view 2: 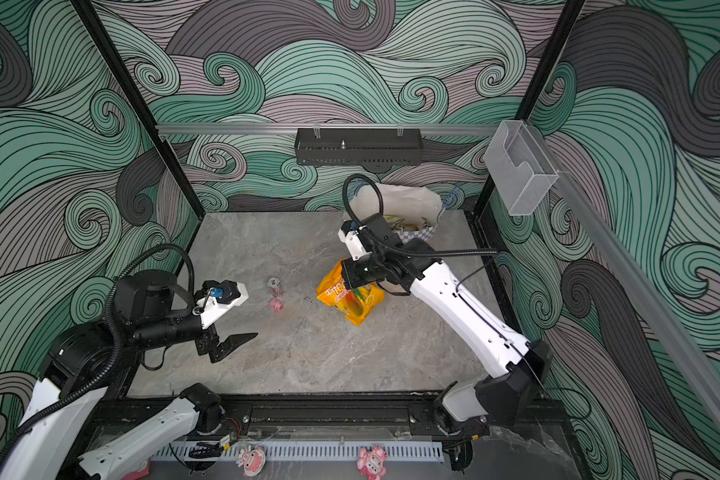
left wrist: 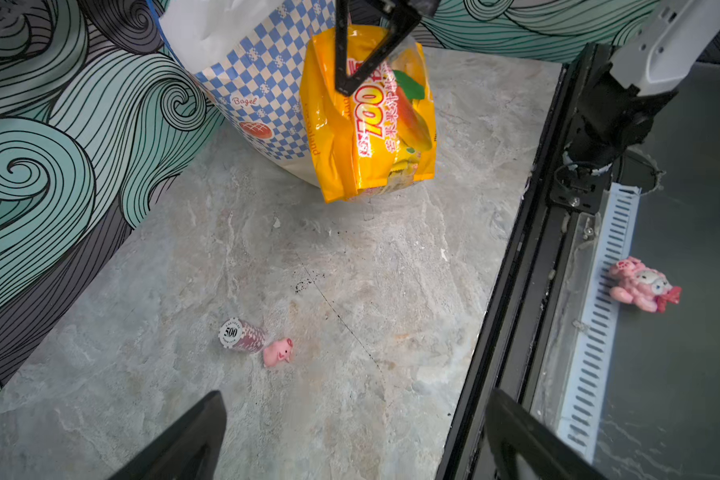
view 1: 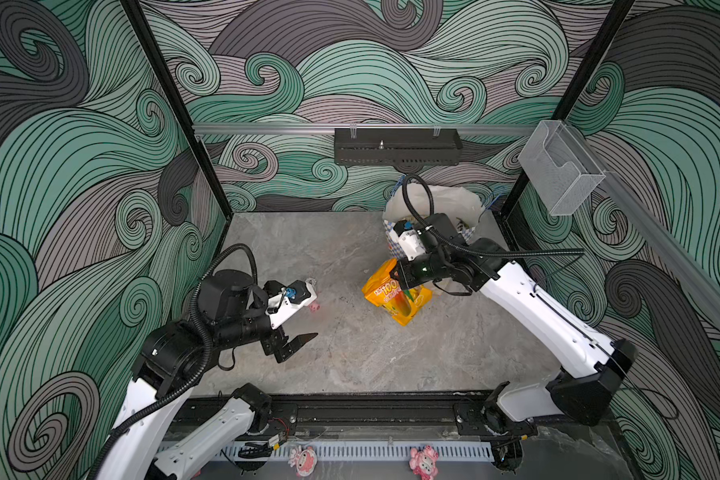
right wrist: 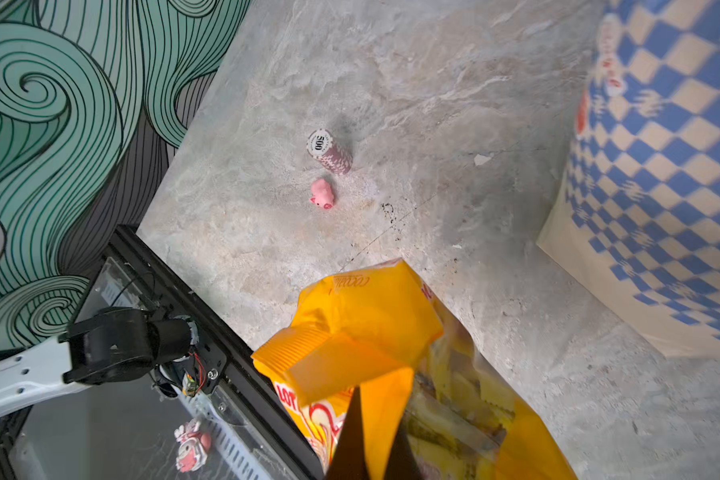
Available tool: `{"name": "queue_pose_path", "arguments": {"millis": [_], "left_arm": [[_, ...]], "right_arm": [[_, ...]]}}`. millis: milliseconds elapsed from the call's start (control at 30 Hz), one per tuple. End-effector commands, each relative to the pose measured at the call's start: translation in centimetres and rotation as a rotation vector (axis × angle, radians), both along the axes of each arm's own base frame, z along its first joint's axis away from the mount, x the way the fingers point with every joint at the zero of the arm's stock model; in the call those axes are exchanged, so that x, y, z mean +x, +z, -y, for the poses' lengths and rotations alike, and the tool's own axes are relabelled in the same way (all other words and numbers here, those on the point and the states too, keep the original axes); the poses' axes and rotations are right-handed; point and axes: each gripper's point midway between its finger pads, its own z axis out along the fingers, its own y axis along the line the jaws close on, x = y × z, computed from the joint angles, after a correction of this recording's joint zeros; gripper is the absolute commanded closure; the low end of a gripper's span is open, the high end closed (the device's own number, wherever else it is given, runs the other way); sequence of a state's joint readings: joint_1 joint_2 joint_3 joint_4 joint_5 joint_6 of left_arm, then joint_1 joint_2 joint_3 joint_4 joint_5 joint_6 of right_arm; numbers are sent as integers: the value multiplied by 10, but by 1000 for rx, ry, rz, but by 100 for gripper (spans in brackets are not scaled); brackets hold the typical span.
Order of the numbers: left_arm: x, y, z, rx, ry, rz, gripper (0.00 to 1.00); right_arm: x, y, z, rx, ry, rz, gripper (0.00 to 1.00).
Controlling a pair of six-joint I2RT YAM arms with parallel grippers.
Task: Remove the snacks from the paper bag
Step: 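Lower the yellow candy bag onto the table beside the paper bag, release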
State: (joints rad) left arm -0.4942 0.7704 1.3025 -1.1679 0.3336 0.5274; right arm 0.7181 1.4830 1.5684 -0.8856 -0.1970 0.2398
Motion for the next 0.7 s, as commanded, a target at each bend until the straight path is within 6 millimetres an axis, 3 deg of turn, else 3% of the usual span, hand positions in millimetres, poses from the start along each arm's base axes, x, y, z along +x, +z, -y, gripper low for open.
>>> {"name": "queue_pose_path", "arguments": {"millis": [0,233,500,667], "left_arm": [[-18,-25,-7,105,-89,-40,1],[-23,-53,-30,299,-129,-41,1],[-14,-44,-22,248,-101,-25,1],[-10,-39,-18,212,-82,-16,1]], "right_arm": [[25,3,-38,45,72,144,100],[48,-69,-87,4,117,76,100],[85,-123,-129,-3,59,-63,100],[104,-167,-132,-21,-80,-202,100]]}}
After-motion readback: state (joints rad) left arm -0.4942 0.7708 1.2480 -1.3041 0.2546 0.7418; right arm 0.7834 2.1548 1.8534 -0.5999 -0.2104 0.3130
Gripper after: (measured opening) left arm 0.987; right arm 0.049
